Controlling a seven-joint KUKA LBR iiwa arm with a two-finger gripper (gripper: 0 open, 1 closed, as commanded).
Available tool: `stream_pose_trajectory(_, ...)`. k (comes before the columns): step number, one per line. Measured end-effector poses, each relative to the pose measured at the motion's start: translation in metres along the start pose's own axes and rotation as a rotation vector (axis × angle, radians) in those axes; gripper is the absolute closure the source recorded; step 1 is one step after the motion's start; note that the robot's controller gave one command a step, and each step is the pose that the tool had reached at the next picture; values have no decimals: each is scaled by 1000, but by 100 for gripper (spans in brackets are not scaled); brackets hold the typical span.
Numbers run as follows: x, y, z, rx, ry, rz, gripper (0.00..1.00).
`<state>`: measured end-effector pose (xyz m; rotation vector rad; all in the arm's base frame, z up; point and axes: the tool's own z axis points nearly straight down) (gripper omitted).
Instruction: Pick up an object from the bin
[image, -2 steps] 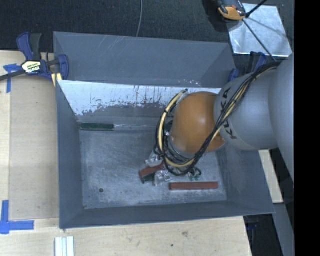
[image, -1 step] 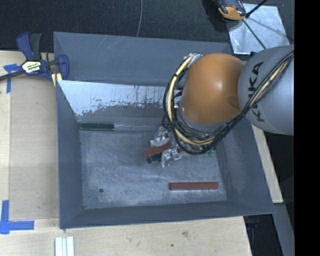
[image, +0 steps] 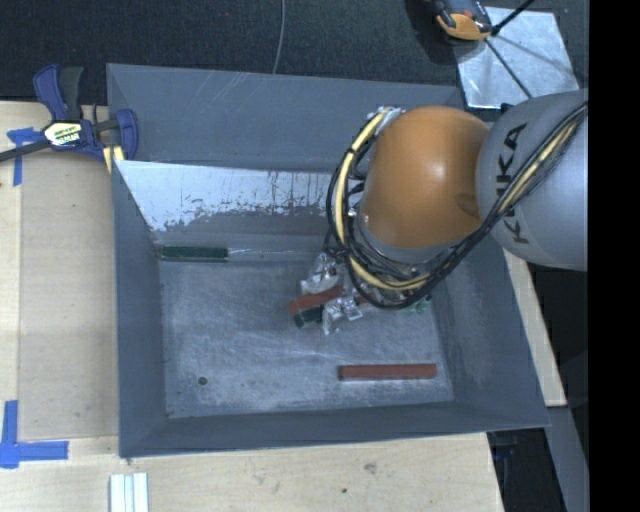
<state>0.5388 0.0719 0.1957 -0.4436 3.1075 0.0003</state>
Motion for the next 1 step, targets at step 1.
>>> stream_pose_trajectory(1, -1, -20, -130, 2, -6, -277, 100)
